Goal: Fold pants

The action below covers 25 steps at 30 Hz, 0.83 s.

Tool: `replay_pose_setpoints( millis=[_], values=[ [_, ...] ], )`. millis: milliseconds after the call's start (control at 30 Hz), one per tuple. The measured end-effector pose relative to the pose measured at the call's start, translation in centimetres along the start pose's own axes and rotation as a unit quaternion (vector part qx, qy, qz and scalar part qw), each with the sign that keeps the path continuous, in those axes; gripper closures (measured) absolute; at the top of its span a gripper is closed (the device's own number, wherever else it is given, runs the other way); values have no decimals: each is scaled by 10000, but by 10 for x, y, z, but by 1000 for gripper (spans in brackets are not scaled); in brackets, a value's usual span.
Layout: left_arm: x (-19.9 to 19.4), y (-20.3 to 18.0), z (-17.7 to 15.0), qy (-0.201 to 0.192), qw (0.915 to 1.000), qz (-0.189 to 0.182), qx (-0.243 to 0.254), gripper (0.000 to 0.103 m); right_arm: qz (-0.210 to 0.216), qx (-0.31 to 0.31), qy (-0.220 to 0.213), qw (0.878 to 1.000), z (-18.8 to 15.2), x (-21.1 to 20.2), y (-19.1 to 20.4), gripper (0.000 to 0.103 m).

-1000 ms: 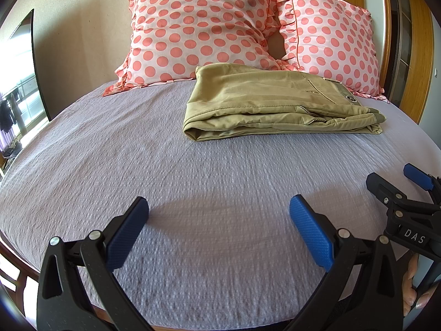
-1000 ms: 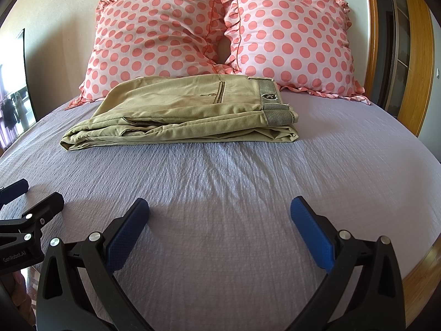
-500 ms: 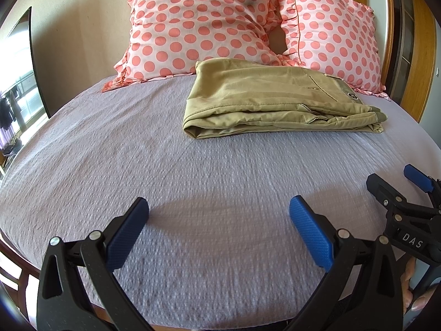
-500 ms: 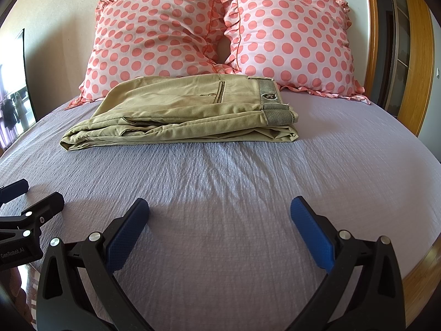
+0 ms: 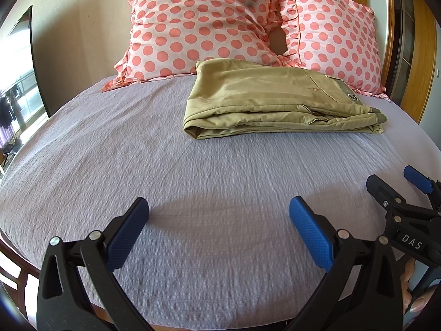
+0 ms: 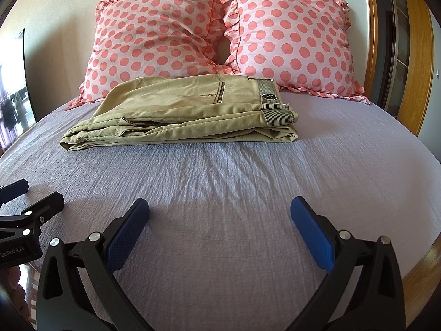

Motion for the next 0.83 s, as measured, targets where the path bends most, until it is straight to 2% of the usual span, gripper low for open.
replay_pose_setpoints(
  millis=[833],
  values=[
    [1, 1, 1, -11, 10000, 7, 9, 2, 10, -8, -1, 10000, 0, 0, -1, 1]
  ],
)
Point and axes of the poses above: each gripper's, at about its wrist camera, not at the fingertips, and x roughly the way its jaws point, y to its left, z to its top, the point moved 3 cm from there along x, roughly the way its jaws point, and after that the axes turned 2 degrees about -x, right-handed, at the moved point
